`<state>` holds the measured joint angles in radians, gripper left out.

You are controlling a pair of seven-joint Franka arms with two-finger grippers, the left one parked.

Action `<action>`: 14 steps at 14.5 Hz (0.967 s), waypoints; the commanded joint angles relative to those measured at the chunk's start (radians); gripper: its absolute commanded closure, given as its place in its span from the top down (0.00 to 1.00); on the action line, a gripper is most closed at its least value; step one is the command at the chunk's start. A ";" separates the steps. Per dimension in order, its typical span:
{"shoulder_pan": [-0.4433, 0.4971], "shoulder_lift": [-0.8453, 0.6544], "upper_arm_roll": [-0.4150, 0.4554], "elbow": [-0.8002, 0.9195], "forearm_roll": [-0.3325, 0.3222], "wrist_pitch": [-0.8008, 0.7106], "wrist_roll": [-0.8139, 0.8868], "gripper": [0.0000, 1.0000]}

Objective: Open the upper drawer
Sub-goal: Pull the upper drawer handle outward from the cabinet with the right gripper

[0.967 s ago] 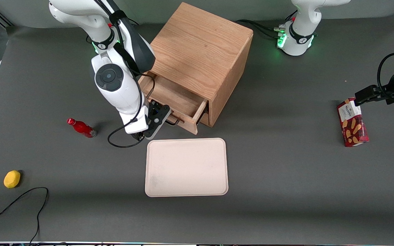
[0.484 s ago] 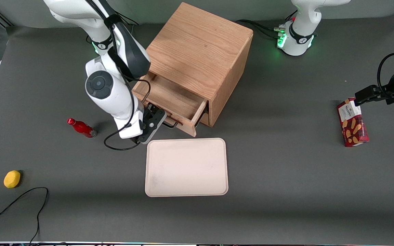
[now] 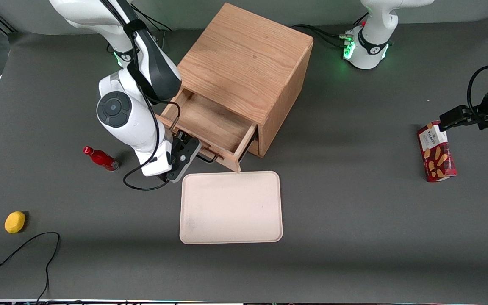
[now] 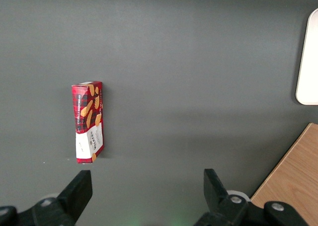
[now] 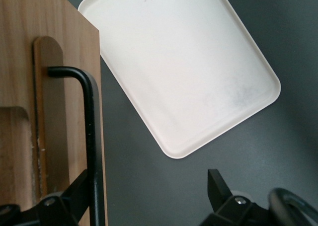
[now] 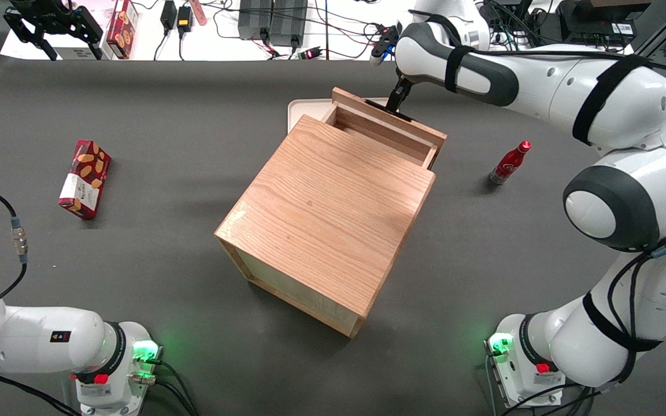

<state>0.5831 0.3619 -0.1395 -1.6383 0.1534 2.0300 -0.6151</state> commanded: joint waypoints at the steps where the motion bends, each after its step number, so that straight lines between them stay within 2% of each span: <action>1: -0.011 0.035 -0.008 0.043 0.018 -0.016 -0.052 1.00; 8: -0.023 0.040 -0.012 0.043 0.009 -0.010 -0.055 1.00; 14: -0.023 0.061 -0.040 0.080 -0.037 -0.016 -0.054 1.00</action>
<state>0.5640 0.3919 -0.1756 -1.6062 0.1402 2.0271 -0.6466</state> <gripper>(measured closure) 0.000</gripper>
